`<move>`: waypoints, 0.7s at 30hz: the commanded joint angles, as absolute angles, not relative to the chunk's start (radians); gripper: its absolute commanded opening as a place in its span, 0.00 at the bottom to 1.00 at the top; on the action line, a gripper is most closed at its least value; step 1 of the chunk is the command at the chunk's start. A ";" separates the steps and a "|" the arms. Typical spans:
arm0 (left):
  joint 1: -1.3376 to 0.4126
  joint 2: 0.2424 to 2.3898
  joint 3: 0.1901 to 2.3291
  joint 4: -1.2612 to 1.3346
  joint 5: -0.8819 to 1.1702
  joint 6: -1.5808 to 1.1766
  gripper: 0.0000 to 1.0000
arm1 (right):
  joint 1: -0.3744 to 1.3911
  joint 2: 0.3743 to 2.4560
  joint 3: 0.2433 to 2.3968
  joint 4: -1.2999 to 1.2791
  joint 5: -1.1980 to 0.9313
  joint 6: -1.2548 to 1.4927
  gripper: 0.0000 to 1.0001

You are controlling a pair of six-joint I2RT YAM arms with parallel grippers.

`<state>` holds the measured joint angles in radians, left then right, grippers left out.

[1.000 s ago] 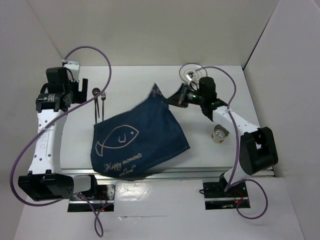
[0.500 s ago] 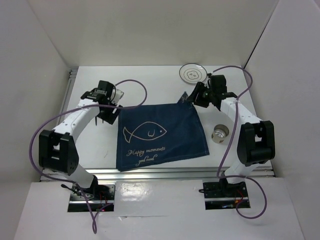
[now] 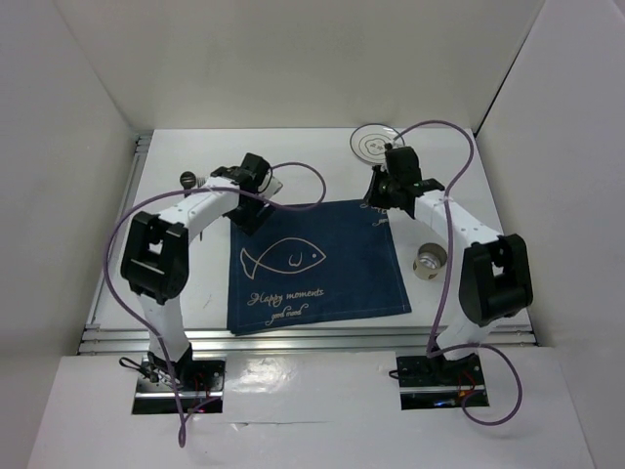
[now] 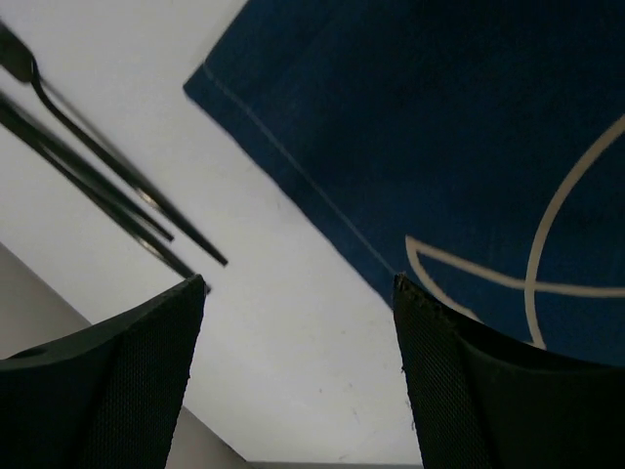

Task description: Set the dinner table for one person

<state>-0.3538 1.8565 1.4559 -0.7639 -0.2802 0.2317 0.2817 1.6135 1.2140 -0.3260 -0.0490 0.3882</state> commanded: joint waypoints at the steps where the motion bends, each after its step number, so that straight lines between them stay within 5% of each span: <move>1: -0.356 1.969 1.541 -0.756 -0.333 0.261 0.83 | 0.278 1.725 1.233 -0.298 -0.145 0.422 0.13; 3: -0.335 2.017 1.572 -0.765 -0.333 0.261 0.83 | 0.258 1.806 1.243 -0.298 -0.202 0.457 0.00; 21: -0.298 2.273 1.736 -0.733 -0.365 0.230 0.83 | 0.267 1.839 1.114 -0.255 -0.121 0.557 0.00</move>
